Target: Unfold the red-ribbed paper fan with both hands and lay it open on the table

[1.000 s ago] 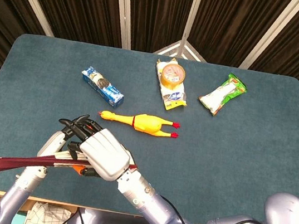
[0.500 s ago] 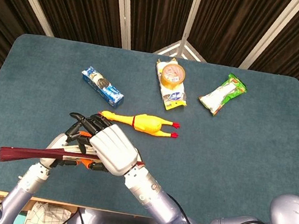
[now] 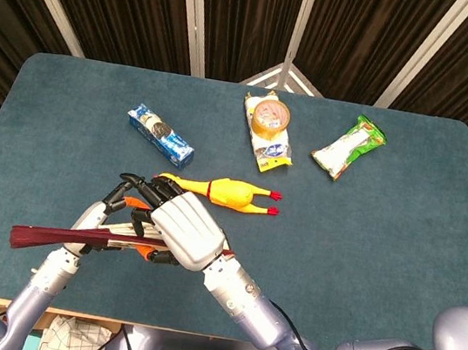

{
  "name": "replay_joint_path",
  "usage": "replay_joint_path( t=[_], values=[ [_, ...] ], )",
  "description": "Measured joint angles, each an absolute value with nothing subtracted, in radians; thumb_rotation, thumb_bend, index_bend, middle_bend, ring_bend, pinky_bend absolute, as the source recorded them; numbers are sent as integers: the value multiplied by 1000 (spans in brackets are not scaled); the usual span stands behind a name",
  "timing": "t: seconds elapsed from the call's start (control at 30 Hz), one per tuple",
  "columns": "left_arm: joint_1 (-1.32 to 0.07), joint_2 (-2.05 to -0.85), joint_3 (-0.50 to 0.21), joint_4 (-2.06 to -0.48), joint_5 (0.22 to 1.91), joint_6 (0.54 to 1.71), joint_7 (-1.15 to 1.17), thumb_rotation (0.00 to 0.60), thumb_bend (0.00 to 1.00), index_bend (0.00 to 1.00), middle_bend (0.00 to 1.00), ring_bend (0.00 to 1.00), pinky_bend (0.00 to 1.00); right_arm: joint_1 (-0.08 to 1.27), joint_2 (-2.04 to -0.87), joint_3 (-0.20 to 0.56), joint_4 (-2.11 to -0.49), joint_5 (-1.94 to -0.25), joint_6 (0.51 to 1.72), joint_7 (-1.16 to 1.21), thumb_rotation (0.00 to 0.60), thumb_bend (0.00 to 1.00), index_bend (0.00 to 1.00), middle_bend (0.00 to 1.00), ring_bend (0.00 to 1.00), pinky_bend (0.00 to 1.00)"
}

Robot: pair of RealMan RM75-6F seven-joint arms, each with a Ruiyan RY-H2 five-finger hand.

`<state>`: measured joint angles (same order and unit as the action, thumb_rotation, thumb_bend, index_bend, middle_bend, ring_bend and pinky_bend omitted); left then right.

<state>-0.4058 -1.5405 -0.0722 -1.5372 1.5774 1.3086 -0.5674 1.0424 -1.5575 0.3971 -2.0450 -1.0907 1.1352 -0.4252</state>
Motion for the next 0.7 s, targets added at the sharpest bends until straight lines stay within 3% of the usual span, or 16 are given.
replay_joint_path(
  t=[0.1,0.23,0.7],
  values=[
    [-418,-1545,-71,-1519,1576,1291,-585,600,525,243,20,0,75,1041,-1551,394,-2046,-1092,1132,-420,600,458,745,149,277,213],
    [-433,-1554,-65,-1497,1577,1268,-612,600,525,239,22,0,75,1038,-1545,391,-2048,-1094,1132,-416,600,459,745,149,277,213],
    [-461,-1583,-62,-1493,1591,1260,-624,600,525,392,79,0,75,1033,-1528,384,-2064,-1098,1132,-410,600,462,753,149,277,213]
  ],
)
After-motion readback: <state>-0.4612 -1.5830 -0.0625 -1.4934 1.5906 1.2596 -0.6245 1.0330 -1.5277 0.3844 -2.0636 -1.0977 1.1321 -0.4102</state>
